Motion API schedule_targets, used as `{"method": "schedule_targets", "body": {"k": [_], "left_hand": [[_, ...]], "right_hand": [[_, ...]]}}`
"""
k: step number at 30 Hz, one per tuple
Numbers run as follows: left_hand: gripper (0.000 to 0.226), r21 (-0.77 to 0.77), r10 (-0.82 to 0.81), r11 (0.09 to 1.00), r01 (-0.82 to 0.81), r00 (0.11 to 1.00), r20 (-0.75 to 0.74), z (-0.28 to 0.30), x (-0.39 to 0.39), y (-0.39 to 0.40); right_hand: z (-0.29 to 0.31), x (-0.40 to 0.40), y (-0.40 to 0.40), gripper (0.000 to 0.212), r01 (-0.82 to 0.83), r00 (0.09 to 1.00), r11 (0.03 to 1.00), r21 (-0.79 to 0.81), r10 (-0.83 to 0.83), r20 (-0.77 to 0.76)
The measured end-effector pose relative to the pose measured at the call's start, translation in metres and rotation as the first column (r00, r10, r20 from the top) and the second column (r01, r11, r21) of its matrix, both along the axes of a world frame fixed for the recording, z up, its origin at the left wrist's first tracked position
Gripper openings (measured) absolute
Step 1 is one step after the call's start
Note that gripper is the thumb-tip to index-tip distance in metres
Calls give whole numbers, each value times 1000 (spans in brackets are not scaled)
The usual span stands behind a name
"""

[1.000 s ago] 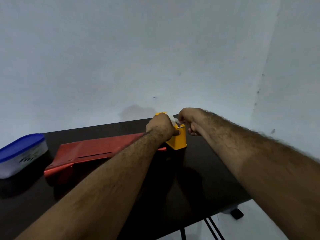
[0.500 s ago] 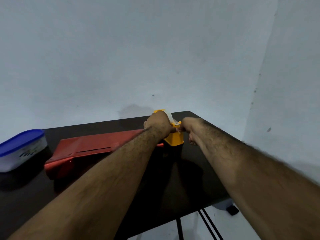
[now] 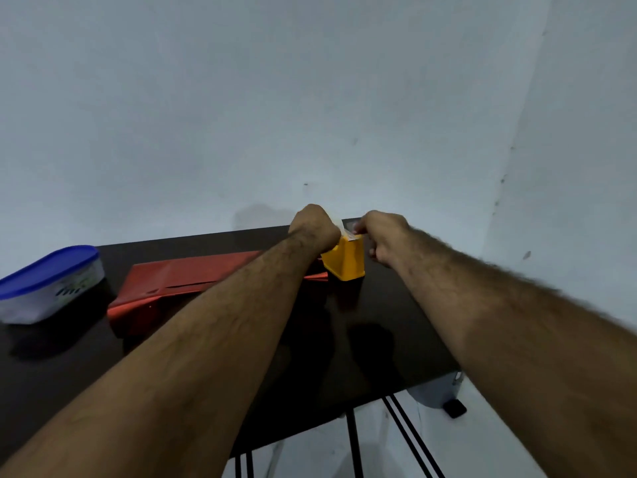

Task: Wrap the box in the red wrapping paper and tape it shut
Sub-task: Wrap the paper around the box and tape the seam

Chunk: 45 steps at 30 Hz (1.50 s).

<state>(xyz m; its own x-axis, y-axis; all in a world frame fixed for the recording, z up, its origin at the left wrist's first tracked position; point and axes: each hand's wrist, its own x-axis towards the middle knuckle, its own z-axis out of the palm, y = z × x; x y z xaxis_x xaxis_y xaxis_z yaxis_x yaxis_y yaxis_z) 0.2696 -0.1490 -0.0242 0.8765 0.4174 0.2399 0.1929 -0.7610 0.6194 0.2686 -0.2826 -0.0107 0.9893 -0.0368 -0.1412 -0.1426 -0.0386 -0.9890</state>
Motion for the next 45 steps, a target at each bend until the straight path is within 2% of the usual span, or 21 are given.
{"method": "schedule_targets", "body": {"k": [1,3,5,7,9,13,16,18,20,22,24,25,26,28,29,31,35,40,45], "left_hand": [[5,-161,-11,987,19,999,48,6,-4,6],[14,-491,-47,863,114,988,147,21,-21,14],[23,-661,-94,721,208,974,204,33,-49,23],[26,-688,-141,684,243,969,203,39,-66,37],[30,-657,-134,716,236,970,202,43,-84,55],[38,-573,-94,798,187,978,188,51,-112,82],[34,-546,-86,819,173,980,182,56,-133,105],[27,-513,-81,844,155,983,163,59,-146,124],[24,-457,-85,881,125,991,107,64,-159,146],[26,-371,-91,925,82,996,-6,69,-173,169],[29,-294,-100,954,61,988,-119,69,-188,197],[27,-261,-122,962,75,978,-169,67,-193,207],[21,-250,-153,963,98,966,-211,64,-197,217],[8,-310,-237,938,156,940,-246,57,-203,231],[7,-342,-274,922,183,931,-242,53,-204,235],[12,-363,-323,904,226,918,-231,47,-202,239],[14,-394,-415,864,312,885,-210,38,-191,236],[6,-414,-457,847,335,855,-244,33,-177,231],[4,-409,-441,859,308,850,-287,30,-174,236]], "right_hand": [[5,0,3,9,-20,1000,994,112,23,-21],[13,-3,12,17,-30,998,955,296,47,-48],[17,-7,27,22,-55,995,923,381,81,-53],[24,-19,43,16,-118,990,887,447,138,-14],[24,-29,59,13,-182,979,855,485,204,8],[25,-46,84,26,-271,956,817,509,292,39],[26,-61,104,20,-336,936,811,479,342,79],[26,-73,114,20,-373,927,839,395,354,122],[26,-81,119,23,-390,906,903,179,341,253],[24,-84,116,26,-305,854,948,-91,314,414],[15,-80,113,38,-175,768,929,-327,337,545],[9,-78,109,40,-136,691,877,-461,418,590],[0,-76,107,41,-116,599,780,-615,549,583],[-19,-78,107,53,-74,420,520,-851,790,447],[-29,-80,108,57,-22,355,425,-905,850,390],[-44,-86,114,57,73,293,366,-928,881,371],[-62,-97,122,46,136,297,366,-920,871,391],[-78,-99,124,39,107,302,487,-867,815,495],[-80,-97,124,44,65,295,532,-844,798,526]]}}
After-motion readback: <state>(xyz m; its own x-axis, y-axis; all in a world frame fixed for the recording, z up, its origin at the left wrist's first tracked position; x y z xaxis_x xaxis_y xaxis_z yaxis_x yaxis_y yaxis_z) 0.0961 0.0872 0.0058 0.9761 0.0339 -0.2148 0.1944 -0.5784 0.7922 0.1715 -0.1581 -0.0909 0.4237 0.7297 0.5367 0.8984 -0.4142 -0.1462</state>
